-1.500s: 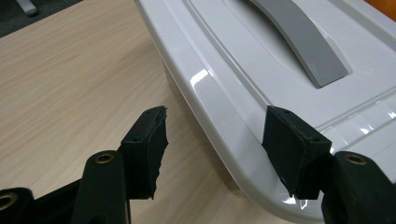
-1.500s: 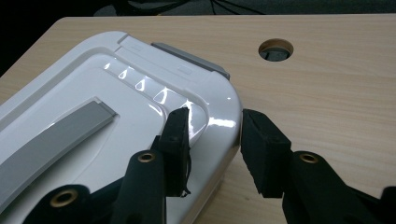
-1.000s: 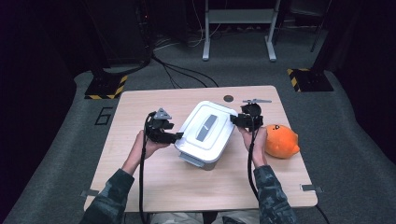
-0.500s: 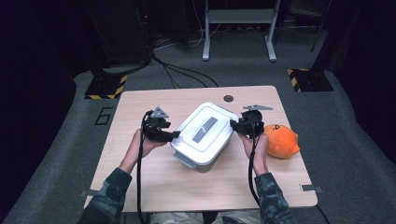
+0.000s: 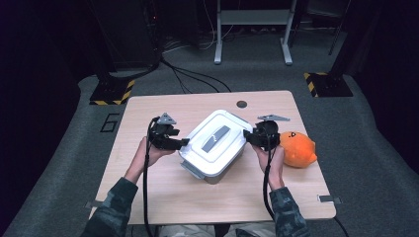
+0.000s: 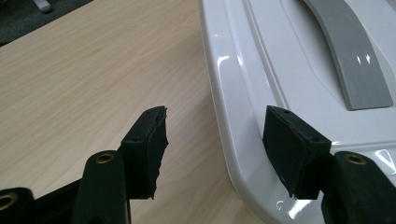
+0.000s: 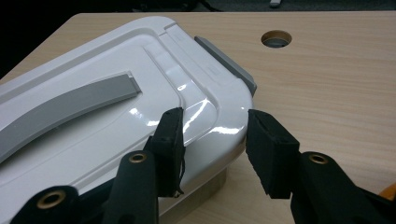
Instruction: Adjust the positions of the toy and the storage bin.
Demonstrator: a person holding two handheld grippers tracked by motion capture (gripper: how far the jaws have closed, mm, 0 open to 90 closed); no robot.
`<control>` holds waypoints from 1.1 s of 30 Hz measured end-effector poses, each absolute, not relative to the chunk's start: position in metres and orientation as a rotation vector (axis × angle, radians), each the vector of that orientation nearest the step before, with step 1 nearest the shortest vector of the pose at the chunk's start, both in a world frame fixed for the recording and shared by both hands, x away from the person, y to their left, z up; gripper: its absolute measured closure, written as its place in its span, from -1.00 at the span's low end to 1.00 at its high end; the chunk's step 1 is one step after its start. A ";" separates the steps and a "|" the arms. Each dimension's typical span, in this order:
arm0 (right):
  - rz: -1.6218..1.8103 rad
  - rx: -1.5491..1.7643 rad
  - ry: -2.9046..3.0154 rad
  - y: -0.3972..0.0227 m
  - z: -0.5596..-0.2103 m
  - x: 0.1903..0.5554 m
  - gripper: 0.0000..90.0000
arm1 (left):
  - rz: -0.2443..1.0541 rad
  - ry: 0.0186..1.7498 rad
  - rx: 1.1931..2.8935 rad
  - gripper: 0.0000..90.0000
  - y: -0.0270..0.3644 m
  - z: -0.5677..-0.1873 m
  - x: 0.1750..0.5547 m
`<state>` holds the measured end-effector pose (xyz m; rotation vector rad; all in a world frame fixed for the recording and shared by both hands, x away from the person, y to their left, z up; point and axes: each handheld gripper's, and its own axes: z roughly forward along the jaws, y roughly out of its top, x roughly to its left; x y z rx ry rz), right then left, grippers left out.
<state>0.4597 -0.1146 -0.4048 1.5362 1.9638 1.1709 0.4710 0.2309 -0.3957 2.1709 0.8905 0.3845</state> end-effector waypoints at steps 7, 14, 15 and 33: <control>1.160 1.537 1.968 -0.113 -0.404 0.454 0.26 | 0.382 0.876 2.186 -0.12 0.232 -0.395 0.468; 1.131 1.527 1.963 -0.111 -0.403 0.447 0.26 | 0.383 0.870 2.192 -0.12 0.232 -0.394 0.467; 1.129 1.531 1.961 -0.110 -0.403 0.445 0.25 | 0.383 0.869 2.191 -0.12 0.232 -0.395 0.467; 1.130 1.549 1.949 -0.112 -0.403 0.433 0.21 | 0.372 0.854 2.190 -0.13 0.232 -0.395 0.469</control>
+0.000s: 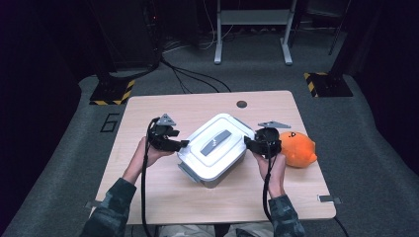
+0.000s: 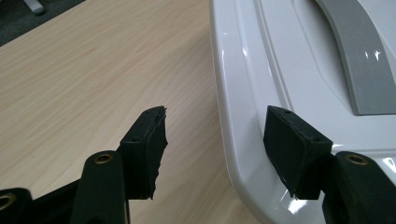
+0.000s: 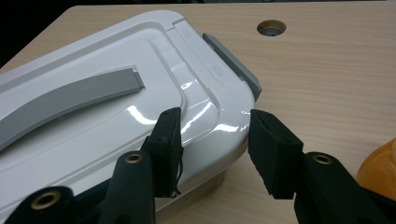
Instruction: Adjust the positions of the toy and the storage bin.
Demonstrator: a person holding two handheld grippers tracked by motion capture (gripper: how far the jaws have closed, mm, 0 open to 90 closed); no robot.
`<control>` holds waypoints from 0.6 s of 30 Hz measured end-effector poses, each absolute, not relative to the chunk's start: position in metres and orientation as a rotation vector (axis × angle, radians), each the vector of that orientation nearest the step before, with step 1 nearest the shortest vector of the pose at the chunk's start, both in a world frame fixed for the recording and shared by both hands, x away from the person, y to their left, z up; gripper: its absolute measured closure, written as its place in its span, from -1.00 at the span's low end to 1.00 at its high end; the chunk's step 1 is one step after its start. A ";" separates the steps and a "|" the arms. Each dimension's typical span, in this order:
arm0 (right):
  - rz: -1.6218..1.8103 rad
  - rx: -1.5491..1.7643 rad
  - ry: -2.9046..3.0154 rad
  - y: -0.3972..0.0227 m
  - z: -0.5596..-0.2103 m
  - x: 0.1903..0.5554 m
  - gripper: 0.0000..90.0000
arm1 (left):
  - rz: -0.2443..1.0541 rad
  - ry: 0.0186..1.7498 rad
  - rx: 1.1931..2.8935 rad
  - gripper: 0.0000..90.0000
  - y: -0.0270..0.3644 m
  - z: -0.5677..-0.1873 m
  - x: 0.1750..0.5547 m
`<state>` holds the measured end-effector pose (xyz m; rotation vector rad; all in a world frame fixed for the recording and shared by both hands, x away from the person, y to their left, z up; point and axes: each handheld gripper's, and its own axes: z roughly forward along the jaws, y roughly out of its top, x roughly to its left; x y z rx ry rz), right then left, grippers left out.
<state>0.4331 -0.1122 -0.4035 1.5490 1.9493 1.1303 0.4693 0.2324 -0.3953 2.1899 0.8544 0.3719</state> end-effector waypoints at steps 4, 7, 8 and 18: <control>1.133 1.560 1.940 -0.112 -0.404 0.430 0.21 | 0.377 0.856 2.192 -0.13 0.231 -0.395 0.471; 1.135 1.563 1.929 -0.112 -0.404 0.429 0.21 | 0.374 0.855 2.196 -0.13 0.230 -0.395 0.472; 1.136 1.570 1.925 -0.111 -0.404 0.428 0.21 | 0.377 0.852 2.199 -0.14 0.230 -0.395 0.473; 1.175 1.580 1.921 -0.114 -0.406 0.427 0.16 | 0.384 0.865 2.197 -0.13 0.229 -0.394 0.473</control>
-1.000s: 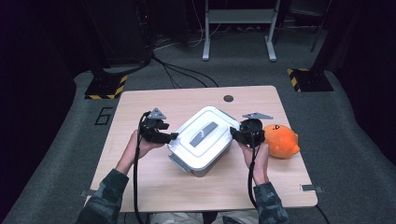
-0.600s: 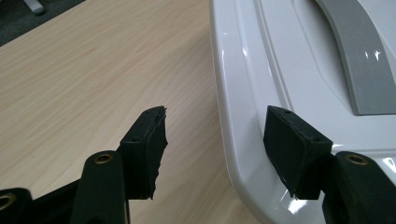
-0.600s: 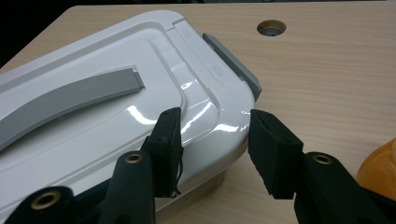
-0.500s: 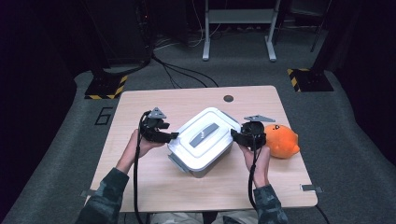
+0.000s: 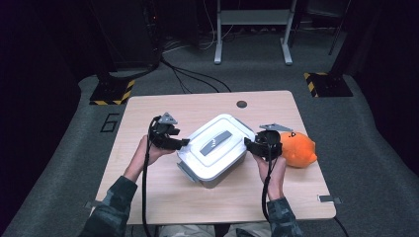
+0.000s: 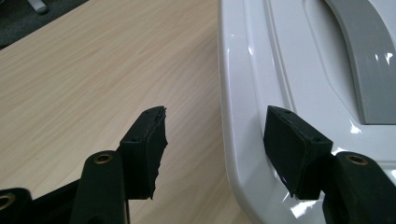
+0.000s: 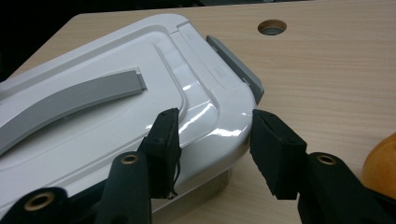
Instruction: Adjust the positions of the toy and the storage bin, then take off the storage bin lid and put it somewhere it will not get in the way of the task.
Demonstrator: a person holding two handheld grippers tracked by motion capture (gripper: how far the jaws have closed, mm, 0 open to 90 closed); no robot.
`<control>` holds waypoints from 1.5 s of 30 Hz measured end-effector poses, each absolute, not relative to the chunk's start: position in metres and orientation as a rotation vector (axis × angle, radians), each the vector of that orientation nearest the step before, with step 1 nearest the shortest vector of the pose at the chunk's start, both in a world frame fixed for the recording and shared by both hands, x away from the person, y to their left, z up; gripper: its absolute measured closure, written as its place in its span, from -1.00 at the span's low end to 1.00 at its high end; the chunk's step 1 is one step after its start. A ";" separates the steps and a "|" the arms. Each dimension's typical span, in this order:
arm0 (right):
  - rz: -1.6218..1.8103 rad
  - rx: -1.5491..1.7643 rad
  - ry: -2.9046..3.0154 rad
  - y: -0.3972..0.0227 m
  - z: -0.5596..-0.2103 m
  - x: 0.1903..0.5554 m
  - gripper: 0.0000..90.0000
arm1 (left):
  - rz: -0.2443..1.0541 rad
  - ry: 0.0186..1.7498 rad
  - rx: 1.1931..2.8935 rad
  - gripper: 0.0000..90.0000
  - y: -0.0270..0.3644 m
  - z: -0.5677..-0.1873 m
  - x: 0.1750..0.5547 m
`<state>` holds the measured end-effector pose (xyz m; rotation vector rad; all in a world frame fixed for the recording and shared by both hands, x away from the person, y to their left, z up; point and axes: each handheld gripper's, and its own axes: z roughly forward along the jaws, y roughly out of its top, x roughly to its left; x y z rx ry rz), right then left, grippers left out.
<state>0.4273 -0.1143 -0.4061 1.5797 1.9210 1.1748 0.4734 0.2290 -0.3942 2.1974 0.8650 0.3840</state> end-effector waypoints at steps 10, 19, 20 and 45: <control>1.244 1.474 1.876 -0.131 -0.415 0.414 -0.71 | 0.368 0.918 2.162 -0.59 0.230 -0.400 0.475; 1.227 1.319 1.959 -0.144 -0.433 0.371 -0.92 | 0.460 0.932 2.113 -0.67 0.233 -0.393 0.471; 1.217 1.311 1.974 -0.143 -0.437 0.366 -0.94 | 0.473 0.929 2.109 -0.67 0.234 -0.392 0.470; 0.954 1.286 2.183 -0.152 -0.528 0.371 -1.00 | 0.410 0.784 2.163 -0.83 0.183 -0.376 0.460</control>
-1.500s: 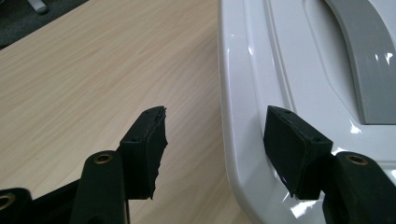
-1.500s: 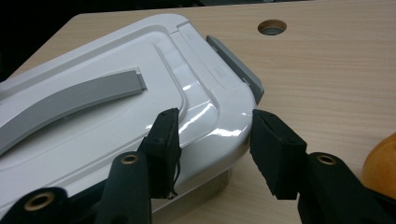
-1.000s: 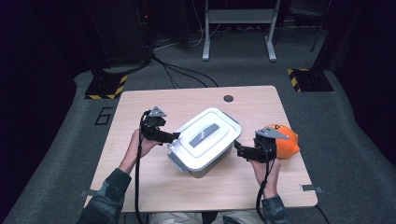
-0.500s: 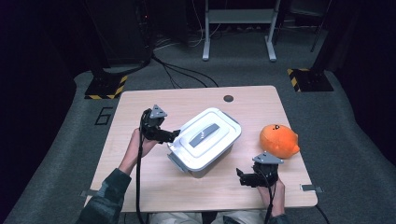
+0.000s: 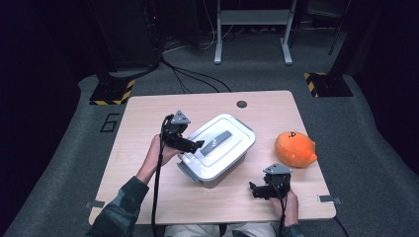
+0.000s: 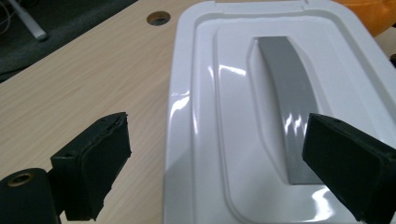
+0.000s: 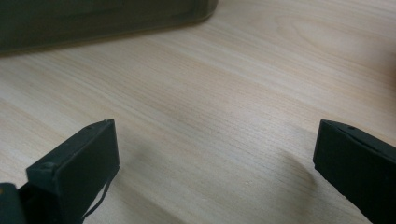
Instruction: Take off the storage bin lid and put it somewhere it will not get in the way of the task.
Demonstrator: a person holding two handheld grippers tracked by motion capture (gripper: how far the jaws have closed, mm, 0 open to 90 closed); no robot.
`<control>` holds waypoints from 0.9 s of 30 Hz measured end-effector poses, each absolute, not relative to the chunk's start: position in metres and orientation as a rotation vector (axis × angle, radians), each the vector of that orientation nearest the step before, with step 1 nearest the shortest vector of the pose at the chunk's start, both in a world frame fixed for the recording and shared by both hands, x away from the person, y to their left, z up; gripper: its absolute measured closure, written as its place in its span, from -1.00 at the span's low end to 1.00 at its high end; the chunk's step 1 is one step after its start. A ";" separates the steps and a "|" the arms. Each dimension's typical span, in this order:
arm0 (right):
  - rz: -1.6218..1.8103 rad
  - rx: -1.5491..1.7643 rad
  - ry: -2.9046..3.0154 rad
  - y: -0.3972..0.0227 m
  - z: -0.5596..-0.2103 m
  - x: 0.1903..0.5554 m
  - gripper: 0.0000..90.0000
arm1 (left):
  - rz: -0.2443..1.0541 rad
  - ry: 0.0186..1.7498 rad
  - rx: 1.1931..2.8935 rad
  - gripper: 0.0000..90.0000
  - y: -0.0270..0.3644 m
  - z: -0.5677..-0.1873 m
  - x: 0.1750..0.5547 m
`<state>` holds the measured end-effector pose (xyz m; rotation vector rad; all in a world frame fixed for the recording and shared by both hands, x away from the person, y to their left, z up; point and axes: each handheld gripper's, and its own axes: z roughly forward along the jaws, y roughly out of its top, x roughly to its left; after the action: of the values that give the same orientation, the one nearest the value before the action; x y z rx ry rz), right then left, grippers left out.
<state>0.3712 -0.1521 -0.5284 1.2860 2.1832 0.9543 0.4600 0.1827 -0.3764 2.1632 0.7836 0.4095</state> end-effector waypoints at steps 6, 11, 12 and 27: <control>0.930 1.316 2.215 -0.151 -0.530 0.376 -1.00 | 0.395 0.743 2.182 -0.82 0.166 -0.375 0.460; 0.932 1.312 2.217 -0.151 -0.530 0.376 -1.00 | 0.381 0.722 2.206 -0.80 0.153 -0.376 0.462; 0.933 1.310 2.218 -0.151 -0.530 0.376 -1.00 | 0.382 0.717 2.210 -0.80 0.151 -0.376 0.463; 0.935 1.304 2.221 -0.151 -0.530 0.376 -1.00 | 0.388 0.651 2.287 -0.40 0.118 -0.385 0.464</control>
<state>0.3760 -0.1508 -0.5300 1.3040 2.2207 0.9347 0.4644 0.1179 -0.3849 2.2869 0.6507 0.3880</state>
